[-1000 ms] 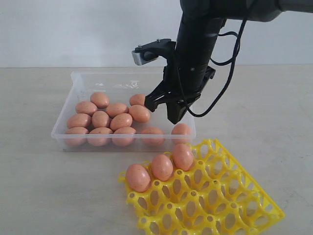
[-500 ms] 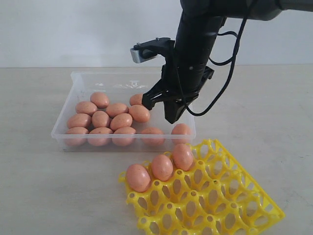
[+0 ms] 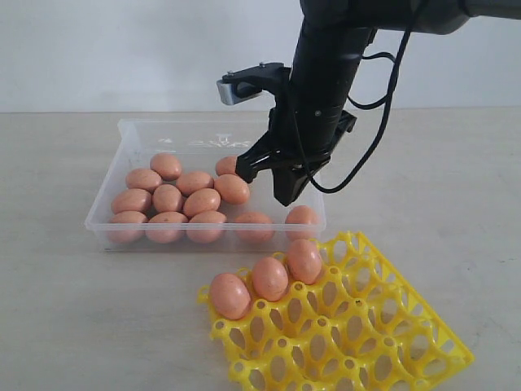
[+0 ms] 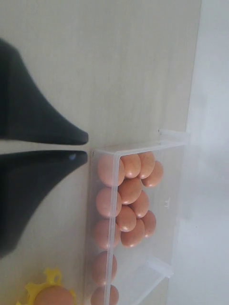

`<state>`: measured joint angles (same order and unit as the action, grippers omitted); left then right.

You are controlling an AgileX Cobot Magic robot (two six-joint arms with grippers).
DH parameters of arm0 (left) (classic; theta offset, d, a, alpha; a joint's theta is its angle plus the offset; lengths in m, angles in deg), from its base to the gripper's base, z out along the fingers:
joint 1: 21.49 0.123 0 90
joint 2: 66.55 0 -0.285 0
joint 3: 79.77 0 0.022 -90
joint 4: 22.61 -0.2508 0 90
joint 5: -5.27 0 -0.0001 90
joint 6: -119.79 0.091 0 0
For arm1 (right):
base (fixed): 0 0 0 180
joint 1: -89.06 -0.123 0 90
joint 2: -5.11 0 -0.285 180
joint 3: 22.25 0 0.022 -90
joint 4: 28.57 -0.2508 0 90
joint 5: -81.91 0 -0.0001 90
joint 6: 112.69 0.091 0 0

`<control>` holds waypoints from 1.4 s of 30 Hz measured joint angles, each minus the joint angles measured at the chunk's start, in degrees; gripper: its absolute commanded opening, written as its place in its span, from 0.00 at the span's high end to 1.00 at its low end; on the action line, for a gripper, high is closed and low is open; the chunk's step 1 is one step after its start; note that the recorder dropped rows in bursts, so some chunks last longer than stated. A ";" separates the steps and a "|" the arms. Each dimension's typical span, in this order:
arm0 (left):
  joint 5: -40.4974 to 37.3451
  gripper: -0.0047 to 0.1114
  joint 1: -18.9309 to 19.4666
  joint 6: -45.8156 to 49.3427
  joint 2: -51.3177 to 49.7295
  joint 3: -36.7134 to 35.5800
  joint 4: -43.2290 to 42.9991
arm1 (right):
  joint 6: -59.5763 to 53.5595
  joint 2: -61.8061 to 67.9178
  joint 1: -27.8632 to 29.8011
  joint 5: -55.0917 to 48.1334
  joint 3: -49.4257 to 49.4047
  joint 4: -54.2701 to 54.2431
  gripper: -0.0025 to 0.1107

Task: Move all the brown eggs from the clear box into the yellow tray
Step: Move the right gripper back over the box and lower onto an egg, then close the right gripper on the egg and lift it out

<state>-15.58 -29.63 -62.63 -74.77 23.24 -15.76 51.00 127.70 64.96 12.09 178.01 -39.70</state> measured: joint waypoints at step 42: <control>0.00 0.92 0.00 0.00 0.00 0.00 0.00 | -26.72 14.96 0.00 8.96 11.02 -0.25 0.55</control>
<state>-15.58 -29.63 -62.63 -74.77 23.24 -15.76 24.28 142.67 64.96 21.05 189.03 -39.96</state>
